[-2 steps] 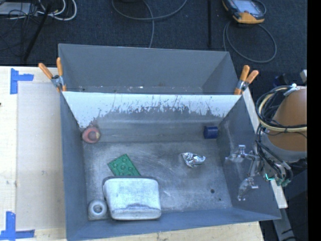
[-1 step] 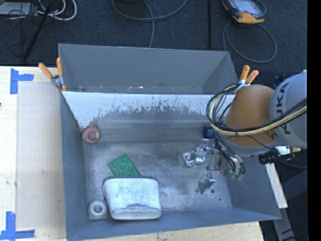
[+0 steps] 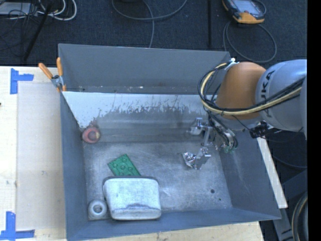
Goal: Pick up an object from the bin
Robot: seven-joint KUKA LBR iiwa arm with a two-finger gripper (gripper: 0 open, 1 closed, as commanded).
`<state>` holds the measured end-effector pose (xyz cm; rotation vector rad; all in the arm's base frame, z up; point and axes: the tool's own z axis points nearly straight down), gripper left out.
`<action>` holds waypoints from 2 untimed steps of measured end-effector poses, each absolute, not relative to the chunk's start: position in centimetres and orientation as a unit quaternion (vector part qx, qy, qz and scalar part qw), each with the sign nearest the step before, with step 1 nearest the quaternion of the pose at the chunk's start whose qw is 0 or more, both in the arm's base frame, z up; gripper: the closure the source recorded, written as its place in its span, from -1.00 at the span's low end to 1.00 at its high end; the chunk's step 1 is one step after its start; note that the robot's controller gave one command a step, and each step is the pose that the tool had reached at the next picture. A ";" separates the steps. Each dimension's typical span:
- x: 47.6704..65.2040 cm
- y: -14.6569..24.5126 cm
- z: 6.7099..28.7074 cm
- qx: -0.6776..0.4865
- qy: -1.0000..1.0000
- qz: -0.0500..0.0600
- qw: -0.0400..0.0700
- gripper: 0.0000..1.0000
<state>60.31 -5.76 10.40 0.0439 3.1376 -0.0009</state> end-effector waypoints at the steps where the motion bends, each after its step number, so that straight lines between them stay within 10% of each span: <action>1: 60.7 -7.6 7.2 0.061 0.998 0.002 0.000 -1.00; 2: 60.9 -7.6 7.5 0.059 0.998 0.000 0.004 1.00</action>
Offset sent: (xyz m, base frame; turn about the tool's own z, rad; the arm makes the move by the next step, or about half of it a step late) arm 0.0026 -0.0200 -0.0340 0.0963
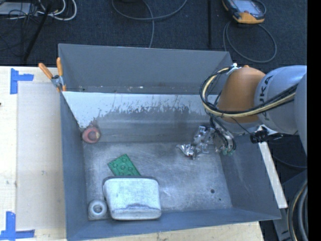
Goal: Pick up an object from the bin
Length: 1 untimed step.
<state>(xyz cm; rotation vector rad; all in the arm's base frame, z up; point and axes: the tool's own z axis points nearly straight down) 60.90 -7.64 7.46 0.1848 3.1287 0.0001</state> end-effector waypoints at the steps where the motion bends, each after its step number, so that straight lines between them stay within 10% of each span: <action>1: 61.8 -6.5 16.8 -0.201 0.980 -0.001 0.004 1.00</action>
Offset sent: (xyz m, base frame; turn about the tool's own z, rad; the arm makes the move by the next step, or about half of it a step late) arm 0.0070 0.0103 0.0905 -0.5205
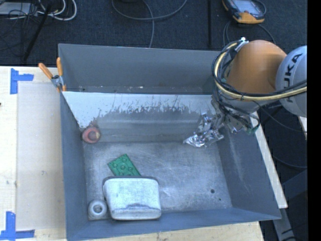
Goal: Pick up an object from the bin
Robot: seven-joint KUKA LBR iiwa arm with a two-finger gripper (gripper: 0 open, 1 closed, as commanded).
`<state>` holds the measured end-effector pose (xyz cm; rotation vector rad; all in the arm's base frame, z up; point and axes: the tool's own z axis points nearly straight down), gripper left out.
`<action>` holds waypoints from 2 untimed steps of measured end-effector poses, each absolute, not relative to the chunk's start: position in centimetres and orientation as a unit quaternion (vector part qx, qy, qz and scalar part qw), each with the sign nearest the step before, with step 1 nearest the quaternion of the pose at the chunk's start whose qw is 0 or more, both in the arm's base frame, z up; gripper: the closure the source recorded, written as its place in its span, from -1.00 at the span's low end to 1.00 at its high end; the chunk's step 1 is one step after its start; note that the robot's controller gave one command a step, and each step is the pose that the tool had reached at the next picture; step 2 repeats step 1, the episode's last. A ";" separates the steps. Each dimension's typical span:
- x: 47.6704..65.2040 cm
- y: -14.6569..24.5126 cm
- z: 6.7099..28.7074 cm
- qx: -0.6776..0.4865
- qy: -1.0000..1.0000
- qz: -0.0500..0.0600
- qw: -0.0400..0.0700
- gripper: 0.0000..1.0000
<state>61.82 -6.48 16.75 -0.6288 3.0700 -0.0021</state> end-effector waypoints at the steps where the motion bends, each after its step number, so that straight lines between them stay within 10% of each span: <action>1: 61.2 -5.9 22.3 -0.198 0.980 0.000 0.004 1.00; 2: 61.2 -5.9 22.3 -0.198 0.980 0.000 0.004 1.00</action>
Offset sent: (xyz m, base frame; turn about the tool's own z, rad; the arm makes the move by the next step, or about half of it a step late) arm -0.0072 0.0057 0.0517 0.0055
